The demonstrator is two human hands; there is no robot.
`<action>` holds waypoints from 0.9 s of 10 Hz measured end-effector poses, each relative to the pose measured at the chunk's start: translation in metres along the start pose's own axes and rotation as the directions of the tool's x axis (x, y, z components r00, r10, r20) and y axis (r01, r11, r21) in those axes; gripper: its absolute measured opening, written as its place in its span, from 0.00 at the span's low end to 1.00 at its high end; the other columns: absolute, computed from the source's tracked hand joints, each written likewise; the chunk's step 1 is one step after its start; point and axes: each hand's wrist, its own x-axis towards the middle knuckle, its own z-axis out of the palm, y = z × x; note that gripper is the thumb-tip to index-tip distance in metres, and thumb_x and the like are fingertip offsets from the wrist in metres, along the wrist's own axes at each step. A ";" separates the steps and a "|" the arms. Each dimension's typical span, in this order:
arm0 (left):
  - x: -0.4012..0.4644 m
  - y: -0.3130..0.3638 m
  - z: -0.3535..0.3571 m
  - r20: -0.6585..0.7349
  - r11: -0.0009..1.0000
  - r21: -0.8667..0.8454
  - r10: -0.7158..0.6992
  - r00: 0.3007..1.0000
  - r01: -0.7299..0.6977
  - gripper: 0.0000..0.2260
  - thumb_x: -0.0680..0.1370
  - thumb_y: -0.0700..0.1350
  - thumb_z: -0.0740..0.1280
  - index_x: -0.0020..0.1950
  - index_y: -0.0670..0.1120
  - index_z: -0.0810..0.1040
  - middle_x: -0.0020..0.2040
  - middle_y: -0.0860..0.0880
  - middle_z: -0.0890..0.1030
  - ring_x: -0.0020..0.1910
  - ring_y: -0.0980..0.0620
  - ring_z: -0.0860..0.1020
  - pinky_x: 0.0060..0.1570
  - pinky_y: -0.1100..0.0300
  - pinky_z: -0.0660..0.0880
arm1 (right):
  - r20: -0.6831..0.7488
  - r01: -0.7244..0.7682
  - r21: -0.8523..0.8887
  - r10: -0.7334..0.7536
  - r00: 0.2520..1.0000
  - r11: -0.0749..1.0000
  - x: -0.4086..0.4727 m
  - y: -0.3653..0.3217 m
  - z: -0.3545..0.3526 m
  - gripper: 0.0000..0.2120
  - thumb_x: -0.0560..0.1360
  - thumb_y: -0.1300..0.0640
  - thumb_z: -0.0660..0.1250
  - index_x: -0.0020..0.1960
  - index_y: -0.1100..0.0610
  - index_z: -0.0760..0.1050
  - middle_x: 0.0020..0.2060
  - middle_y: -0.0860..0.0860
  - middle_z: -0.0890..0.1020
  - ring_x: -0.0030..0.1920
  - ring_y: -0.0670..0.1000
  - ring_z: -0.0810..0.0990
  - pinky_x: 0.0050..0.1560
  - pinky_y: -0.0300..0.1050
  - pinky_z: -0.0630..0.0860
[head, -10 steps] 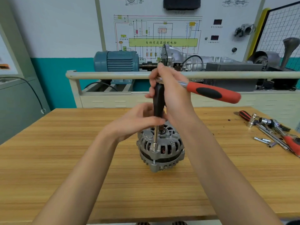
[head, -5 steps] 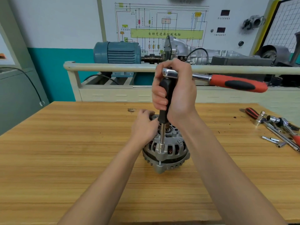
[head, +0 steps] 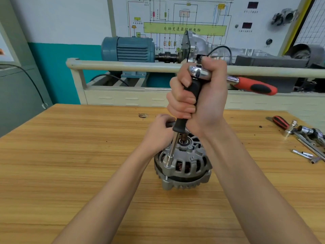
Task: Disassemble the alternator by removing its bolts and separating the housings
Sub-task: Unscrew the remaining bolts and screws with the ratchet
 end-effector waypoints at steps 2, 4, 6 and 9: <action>0.002 -0.011 0.006 -0.108 0.998 0.019 -0.059 0.992 0.062 0.13 0.77 0.39 0.66 0.61 0.42 0.75 0.62 0.39 0.76 0.62 0.38 0.74 0.61 0.44 0.72 | 0.046 -0.134 0.036 0.132 0.990 0.990 0.011 -0.002 -0.001 0.25 0.77 0.48 0.46 0.27 0.57 0.66 0.17 0.48 0.61 0.16 0.43 0.56 0.21 0.26 0.57; 0.000 -0.008 0.009 -0.114 0.986 0.156 -0.041 0.993 0.059 0.13 0.78 0.43 0.61 0.61 0.39 0.74 0.61 0.39 0.76 0.60 0.35 0.73 0.59 0.41 0.71 | -0.084 0.013 -0.166 -0.027 0.996 0.986 -0.005 0.001 0.006 0.25 0.80 0.46 0.49 0.29 0.56 0.67 0.18 0.47 0.64 0.17 0.44 0.59 0.20 0.29 0.59; -0.012 0.000 0.012 -0.203 0.875 0.432 -0.142 0.969 0.219 0.20 0.79 0.51 0.55 0.69 0.44 0.67 0.70 0.45 0.66 0.65 0.39 0.62 0.60 0.48 0.62 | -0.223 0.097 -0.536 -0.251 0.942 0.839 -0.022 -0.003 0.012 0.19 0.77 0.57 0.66 0.29 0.57 0.68 0.19 0.48 0.69 0.18 0.47 0.65 0.21 0.36 0.63; -0.020 0.019 0.012 -0.232 0.532 0.785 -0.223 0.947 0.317 0.28 0.79 0.54 0.50 0.72 0.36 0.62 0.70 0.36 0.64 0.68 0.36 0.64 0.69 0.35 0.54 | -0.499 -0.070 -0.634 -0.338 0.798 0.770 -0.049 -0.006 0.010 0.14 0.77 0.54 0.67 0.37 0.58 0.66 0.26 0.50 0.63 0.26 0.48 0.61 0.26 0.40 0.61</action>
